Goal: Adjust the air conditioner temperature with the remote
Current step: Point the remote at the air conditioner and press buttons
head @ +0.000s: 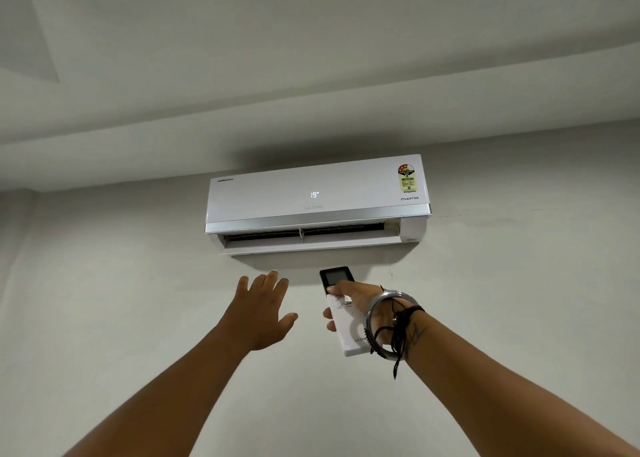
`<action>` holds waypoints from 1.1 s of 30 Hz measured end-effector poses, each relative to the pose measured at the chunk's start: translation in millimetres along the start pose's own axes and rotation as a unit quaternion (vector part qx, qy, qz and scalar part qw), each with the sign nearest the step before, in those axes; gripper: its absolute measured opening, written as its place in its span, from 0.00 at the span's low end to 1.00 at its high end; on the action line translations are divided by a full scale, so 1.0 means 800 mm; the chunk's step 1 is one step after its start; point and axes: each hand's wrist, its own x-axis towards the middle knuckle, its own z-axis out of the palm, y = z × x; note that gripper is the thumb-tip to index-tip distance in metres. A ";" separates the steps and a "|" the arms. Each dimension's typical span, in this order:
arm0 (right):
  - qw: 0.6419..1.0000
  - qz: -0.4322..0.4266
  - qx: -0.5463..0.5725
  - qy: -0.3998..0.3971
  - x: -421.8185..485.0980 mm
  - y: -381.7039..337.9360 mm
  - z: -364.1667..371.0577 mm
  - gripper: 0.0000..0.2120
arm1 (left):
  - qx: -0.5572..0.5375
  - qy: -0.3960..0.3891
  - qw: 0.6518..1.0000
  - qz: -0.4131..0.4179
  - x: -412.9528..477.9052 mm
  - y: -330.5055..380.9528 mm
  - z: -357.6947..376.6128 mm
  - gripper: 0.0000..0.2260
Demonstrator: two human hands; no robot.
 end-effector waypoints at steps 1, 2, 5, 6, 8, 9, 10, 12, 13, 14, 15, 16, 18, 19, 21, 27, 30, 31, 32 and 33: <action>1.000 -0.002 0.003 -0.001 -0.001 -0.002 0.001 0.08 | -0.003 0.005 1.000 -0.010 0.001 0.000 -0.002 0.31; 1.000 -0.002 0.007 -0.001 -0.001 -0.003 0.002 0.08 | -0.003 0.009 1.000 -0.017 0.002 -0.001 -0.002 0.31; 1.000 0.006 0.021 -0.003 -0.001 -0.006 0.004 0.08 | -0.006 0.022 0.999 -0.027 0.004 -0.003 -0.004 0.31; 1.000 0.012 0.025 -0.007 -0.001 -0.007 0.004 0.07 | -0.007 0.027 0.999 -0.029 0.004 -0.004 -0.005 0.31; 0.999 0.025 0.037 -0.023 -0.003 -0.008 0.002 0.07 | -0.007 0.041 0.999 -0.031 0.003 -0.004 -0.007 0.31; 0.998 0.029 0.043 -0.031 -0.004 -0.007 0.001 0.09 | -0.008 0.055 0.998 -0.032 0.002 -0.004 -0.009 0.31; 0.998 0.031 0.050 -0.036 -0.004 -0.007 0.000 0.10 | -0.006 0.074 0.997 -0.031 0.000 -0.003 -0.012 0.30; 0.996 0.033 0.069 -0.038 -0.005 -0.005 -0.001 0.12 | -0.005 0.124 0.992 -0.025 -0.002 0.000 -0.017 0.28; 0.996 0.032 0.078 -0.039 -0.005 -0.004 -0.001 0.12 | -0.012 0.149 0.988 -0.023 -0.001 0.002 -0.019 0.28; 0.995 0.029 0.083 -0.041 -0.005 -0.004 -0.001 0.11 | -0.021 0.168 0.985 -0.023 -0.001 0.003 -0.021 0.28; 0.995 0.025 0.083 -0.042 -0.004 -0.004 0.000 0.11 | -0.029 0.179 0.983 -0.025 0.000 0.004 -0.023 0.28; 0.996 0.020 0.082 -0.043 -0.004 -0.005 0.000 0.11 | -0.036 0.183 0.982 -0.026 0.001 0.004 -0.024 0.28; 0.996 0.012 0.083 -0.043 -0.005 -0.007 0.003 0.10 | -0.051 0.177 0.982 -0.029 0.002 0.001 -0.026 0.28; 0.995 0.006 0.087 -0.042 -0.006 -0.009 0.004 0.11 | -0.059 0.172 0.983 -0.032 0.003 -0.001 -0.027 0.29; 0.995 0.001 0.097 -0.039 -0.008 -0.010 0.007 0.11 | -0.070 0.164 0.983 -0.038 0.003 -0.006 -0.027 0.29; 0.996 -0.016 0.088 -0.029 -0.007 -0.010 0.011 0.14 | -0.054 0.172 0.982 -0.049 0.000 -0.015 -0.033 0.30; 0.995 -0.019 0.098 -0.026 -0.006 -0.011 0.012 0.14 | -0.061 0.179 0.980 -0.056 -0.002 -0.013 -0.036 0.30; 0.995 -0.019 0.099 -0.026 -0.006 -0.011 0.012 0.15 | -0.065 0.178 0.980 -0.059 -0.001 -0.013 -0.037 0.30; 0.994 -0.019 0.100 -0.028 -0.005 -0.012 0.012 0.16 | -0.070 0.178 0.980 -0.061 -0.001 -0.013 -0.036 0.30; 0.994 -0.018 0.101 -0.029 -0.005 -0.012 0.012 0.17 | -0.074 0.177 0.979 -0.060 0.000 -0.014 -0.037 0.30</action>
